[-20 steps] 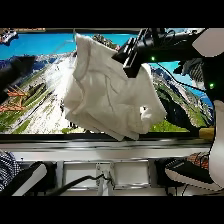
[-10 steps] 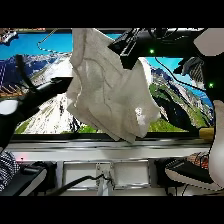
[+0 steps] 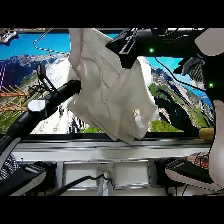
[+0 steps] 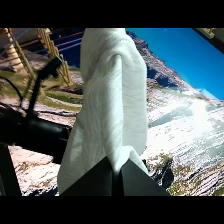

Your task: Fold the clothes and pants, and hang the long-sleeved shirts on hangers.

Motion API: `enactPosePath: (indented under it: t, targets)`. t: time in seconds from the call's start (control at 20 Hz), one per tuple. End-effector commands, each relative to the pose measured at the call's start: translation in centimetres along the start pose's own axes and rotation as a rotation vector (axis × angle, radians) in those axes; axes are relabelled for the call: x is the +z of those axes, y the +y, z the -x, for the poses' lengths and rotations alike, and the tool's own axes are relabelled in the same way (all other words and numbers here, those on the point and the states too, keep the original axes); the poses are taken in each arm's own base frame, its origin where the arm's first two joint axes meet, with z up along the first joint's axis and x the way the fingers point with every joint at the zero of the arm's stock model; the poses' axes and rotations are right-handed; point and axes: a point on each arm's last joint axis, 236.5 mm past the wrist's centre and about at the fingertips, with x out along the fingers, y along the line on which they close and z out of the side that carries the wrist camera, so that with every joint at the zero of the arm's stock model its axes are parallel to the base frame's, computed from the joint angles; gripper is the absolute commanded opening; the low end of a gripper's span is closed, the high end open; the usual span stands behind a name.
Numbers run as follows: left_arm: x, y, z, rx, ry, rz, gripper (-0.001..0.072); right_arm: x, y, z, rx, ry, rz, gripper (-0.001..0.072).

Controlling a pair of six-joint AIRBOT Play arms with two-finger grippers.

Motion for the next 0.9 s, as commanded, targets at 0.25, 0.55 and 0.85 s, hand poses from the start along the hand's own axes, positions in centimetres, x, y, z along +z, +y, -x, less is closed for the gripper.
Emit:
enactPosePath:
  t: [0.25, 0.55, 0.85]
  targets:
    - [-2.1, -7.5, 0.3, -0.213, 0.166, 0.028, 0.0654, -0.5, -1.0, -0.1, -0.036, 0.021, 0.014, 0.0025]
    - [-4.3, -13.3, 1.5, -0.372, 0.173, -0.140, 0.0699, -0.8, -1.3, -0.7, -0.035, 0.021, -0.001, 0.0025]
    - [-0.6, -10.5, 0.2, -0.234, 0.019, -0.141, 0.0701, -0.4, -0.9, -0.7, -0.016, 0.005, -0.013, 0.0025]
